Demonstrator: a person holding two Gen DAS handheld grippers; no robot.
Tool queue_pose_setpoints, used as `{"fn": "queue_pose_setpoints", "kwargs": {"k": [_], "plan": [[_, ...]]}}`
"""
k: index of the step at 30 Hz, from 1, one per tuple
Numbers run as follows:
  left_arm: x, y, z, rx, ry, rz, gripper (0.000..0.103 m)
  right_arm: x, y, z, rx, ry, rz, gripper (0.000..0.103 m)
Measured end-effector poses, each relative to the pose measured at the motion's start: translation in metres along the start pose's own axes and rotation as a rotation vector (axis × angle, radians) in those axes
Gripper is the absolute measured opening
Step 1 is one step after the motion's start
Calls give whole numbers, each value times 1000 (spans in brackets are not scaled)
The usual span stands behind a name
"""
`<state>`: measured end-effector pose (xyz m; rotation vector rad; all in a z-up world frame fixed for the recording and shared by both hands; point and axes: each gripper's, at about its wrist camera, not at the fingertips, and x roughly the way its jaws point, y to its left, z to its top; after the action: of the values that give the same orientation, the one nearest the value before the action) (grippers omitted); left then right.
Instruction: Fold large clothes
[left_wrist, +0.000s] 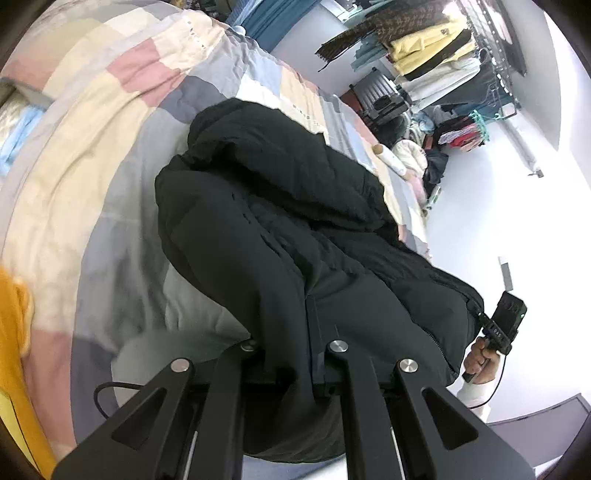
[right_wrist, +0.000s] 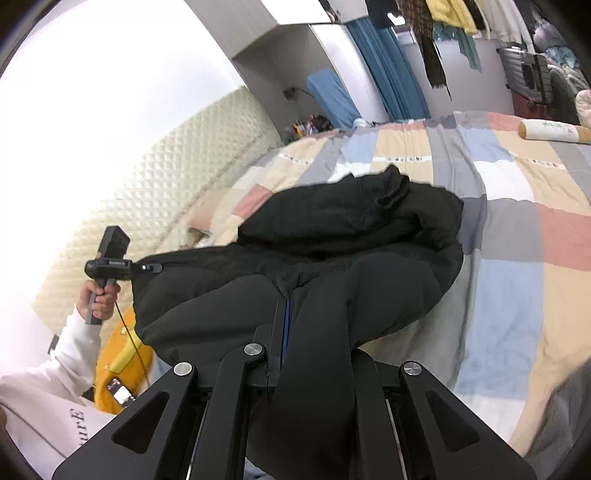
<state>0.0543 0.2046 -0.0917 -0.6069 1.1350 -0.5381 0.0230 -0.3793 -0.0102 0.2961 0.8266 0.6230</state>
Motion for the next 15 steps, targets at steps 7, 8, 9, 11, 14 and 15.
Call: {"fn": "queue_pose_setpoints", "kwargs": {"k": [7, 8, 9, 11, 14, 15], "plan": [[-15, -17, -34, -47, -8, -30, 7, -27, 20, -29, 71, -67, 15, 6], [-18, -20, -36, -32, -15, -31, 7, -29, 22, -29, 86, -74, 16, 6], [-18, -23, -37, -12, -18, -33, 7, -30, 22, -31, 107, -79, 17, 6], [-17, -24, -32, -6, -21, -47, 7, -30, 19, -27, 133, -83, 11, 6], [-11, -21, -13, -23, -16, -55, 7, -32, 11, -20, 170, -106, 21, 6], [-10, -21, -3, -26, -22, -57, 7, -31, 8, -15, 177, -116, 23, 6]]}}
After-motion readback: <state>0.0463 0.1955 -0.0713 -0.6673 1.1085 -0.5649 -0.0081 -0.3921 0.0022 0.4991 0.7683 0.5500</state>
